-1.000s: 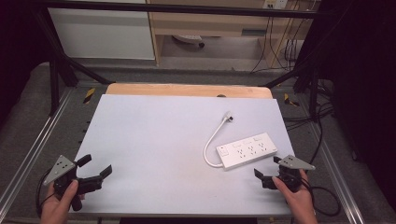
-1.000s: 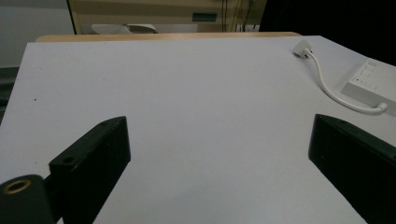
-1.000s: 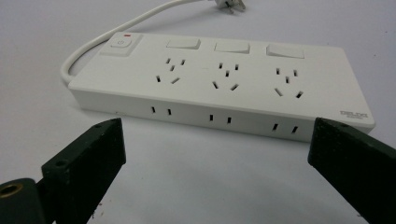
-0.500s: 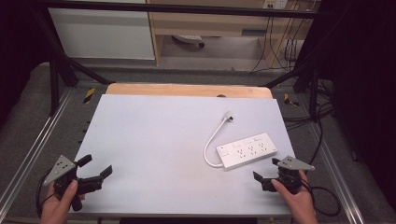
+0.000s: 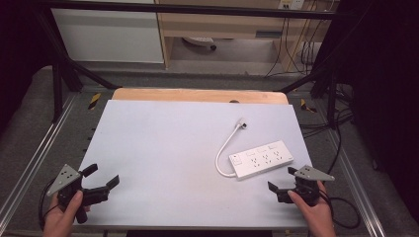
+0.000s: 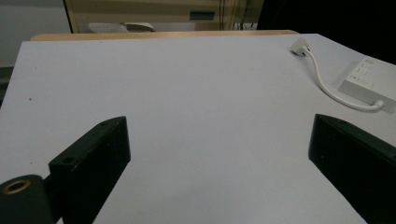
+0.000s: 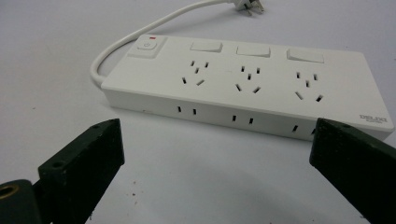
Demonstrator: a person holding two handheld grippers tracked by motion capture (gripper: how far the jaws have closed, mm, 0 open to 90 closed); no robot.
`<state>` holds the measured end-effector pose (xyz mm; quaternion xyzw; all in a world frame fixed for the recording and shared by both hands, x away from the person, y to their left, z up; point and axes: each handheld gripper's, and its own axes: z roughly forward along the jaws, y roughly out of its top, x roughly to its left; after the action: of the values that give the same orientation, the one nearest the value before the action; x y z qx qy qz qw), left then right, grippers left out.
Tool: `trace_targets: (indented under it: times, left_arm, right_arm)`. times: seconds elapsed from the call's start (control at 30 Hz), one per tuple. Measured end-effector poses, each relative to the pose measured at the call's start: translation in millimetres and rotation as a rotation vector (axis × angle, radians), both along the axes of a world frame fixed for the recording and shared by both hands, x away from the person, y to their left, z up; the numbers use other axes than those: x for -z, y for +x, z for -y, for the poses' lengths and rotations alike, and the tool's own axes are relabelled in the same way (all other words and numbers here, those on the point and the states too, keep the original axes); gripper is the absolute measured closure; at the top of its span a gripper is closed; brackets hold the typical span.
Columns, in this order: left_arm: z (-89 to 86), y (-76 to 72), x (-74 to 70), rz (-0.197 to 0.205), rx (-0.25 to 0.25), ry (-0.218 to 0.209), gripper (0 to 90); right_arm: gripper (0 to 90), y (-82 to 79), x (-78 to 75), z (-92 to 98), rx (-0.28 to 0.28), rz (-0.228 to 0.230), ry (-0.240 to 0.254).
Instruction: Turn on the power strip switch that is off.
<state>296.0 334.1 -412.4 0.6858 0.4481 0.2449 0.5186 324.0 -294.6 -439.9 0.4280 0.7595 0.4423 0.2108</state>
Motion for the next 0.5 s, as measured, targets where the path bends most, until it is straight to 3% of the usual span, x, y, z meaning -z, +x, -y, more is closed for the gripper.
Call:
trace_targets:
  times: [0.5]
  left_arm:
    - [1.1,0.3,0.7,-0.007,0.006,0.007,5.6]
  right_arm:
    - [3.3,-5.9,-9.7,-11.9,-0.022,0.036,0.001]
